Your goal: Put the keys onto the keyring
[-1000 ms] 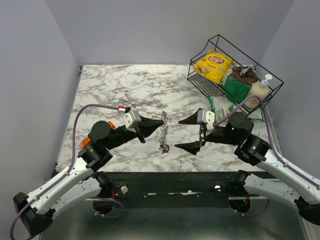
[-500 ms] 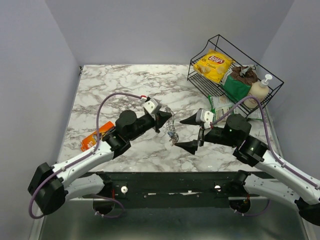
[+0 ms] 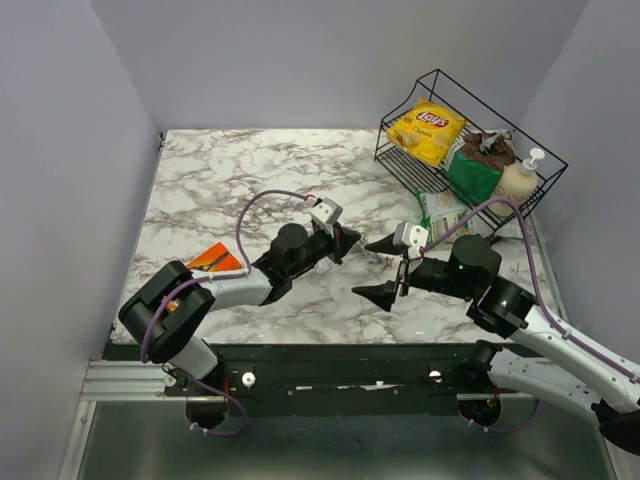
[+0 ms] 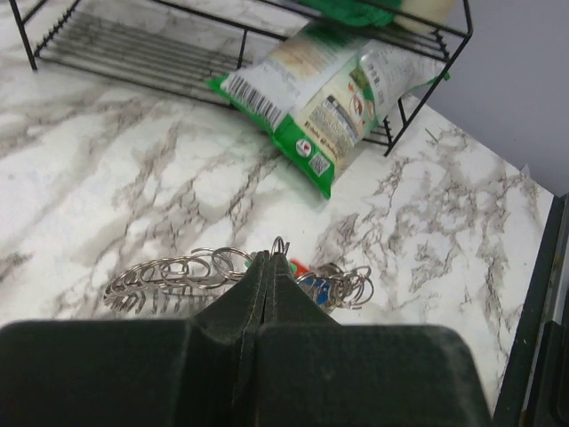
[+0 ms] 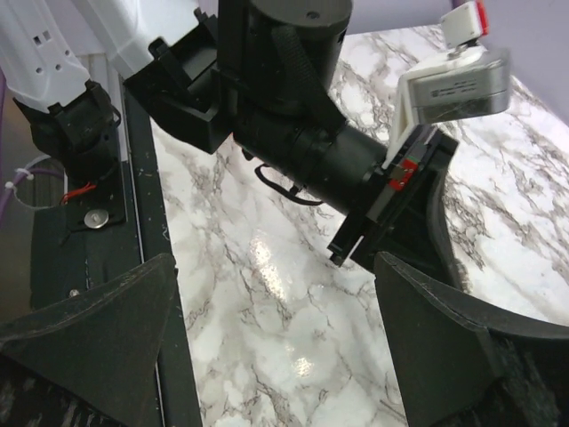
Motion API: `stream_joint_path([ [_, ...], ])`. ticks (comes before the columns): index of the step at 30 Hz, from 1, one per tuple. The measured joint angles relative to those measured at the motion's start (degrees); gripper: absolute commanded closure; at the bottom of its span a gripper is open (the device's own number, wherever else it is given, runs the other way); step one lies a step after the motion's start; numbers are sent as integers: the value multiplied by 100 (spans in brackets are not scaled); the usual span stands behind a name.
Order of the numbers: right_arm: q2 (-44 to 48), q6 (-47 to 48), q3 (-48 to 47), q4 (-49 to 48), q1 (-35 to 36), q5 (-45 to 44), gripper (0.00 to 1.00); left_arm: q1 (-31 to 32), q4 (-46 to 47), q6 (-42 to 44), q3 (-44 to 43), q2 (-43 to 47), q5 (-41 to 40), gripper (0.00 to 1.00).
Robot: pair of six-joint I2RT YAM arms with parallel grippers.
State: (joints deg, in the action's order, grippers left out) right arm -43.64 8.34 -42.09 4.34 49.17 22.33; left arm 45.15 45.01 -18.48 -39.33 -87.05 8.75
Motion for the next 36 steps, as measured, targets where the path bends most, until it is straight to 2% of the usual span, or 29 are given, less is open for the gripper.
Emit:
stream_joint_path([
  [5,0,-83,125,2,0,-7,0,79,739,-297,962,-76,-212,100],
  [7,-4,-105,146,2,0,-7,0,144,859,-380,1322,-66,-326,92],
  [8,-7,-114,153,2,0,-7,0,162,872,-402,1423,-48,-365,79],
  [11,-31,-140,157,2,0,-4,0,258,833,-472,1773,164,-544,56],
  [13,-59,-149,160,0,0,-4,0,299,756,-518,1888,385,-632,49],
  [16,-133,-166,160,-4,0,-2,0,310,555,-562,1919,745,-758,31],
  [17,-149,-173,160,-2,0,-2,0,310,474,-566,1921,916,-837,2],
  [25,-293,-262,157,-42,0,-9,0,332,-424,-656,1910,2229,-1572,1],
  [28,-330,-306,144,-48,0,-59,0,334,-1233,-879,1609,2570,-2236,1],
  [32,-437,-363,116,-103,0,-114,0,334,-2594,-1143,776,2632,-3257,1],
  [36,-553,-391,98,-157,0,-122,0,334,-3224,-1178,518,2734,-3768,1],
])
